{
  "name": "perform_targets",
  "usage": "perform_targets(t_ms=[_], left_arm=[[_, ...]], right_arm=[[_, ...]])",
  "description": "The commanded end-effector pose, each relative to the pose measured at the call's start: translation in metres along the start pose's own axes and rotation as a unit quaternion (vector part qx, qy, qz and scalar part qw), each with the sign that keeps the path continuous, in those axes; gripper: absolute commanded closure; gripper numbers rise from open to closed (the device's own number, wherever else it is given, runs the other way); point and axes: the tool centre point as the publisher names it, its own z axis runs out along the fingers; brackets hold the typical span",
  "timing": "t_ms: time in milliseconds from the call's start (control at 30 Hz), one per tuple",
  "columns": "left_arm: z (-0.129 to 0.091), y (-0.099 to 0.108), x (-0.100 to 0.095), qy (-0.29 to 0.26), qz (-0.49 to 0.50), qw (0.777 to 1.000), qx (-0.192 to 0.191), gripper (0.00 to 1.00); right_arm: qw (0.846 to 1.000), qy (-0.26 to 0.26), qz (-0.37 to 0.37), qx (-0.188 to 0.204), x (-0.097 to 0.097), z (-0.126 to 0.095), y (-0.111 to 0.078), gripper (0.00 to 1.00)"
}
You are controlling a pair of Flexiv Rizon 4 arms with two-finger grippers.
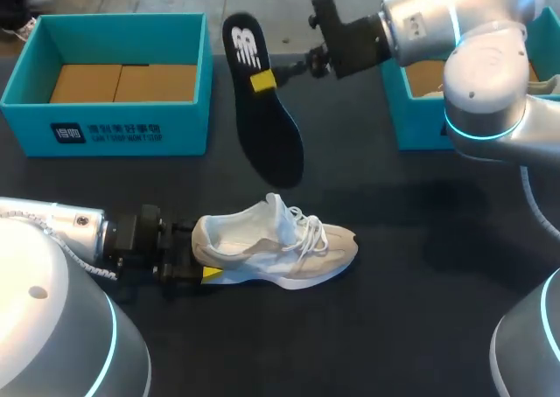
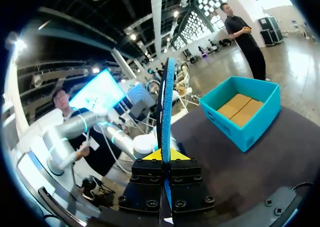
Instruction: Take the shoe out of the shoebox, open the shoe tongue, remove and reinsert the insole, then place the shoe into the shoebox
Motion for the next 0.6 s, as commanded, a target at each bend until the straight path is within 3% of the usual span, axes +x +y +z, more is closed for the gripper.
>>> perform_targets(t_ms=[33,200,300,600], left_arm=[[0.0,-0.001,0.001,-0.001,0.0,1.0,-0.001,1.0],[0.0,-0.001,0.001,-0.001,0.0,1.0,-0.001,1.0],[0.0,-0.001,0.001,-0.001,0.0,1.0,-0.001,1.0],[0.0,-0.001,0.001,-0.001,0.0,1.0,-0.001,1.0]], right_arm=[[0.999,0.027,0.015,-0.029,0.018,-0.022,-0.004,1.0],[0.999,0.03,0.029,-0.025,0.038,-0.036,0.001,1.0],[0.997,0.047,0.035,-0.045,0.051,-0.042,0.006,1.0],[0.997,0.023,0.045,-0.054,0.095,-0.059,0.018,1.0]])
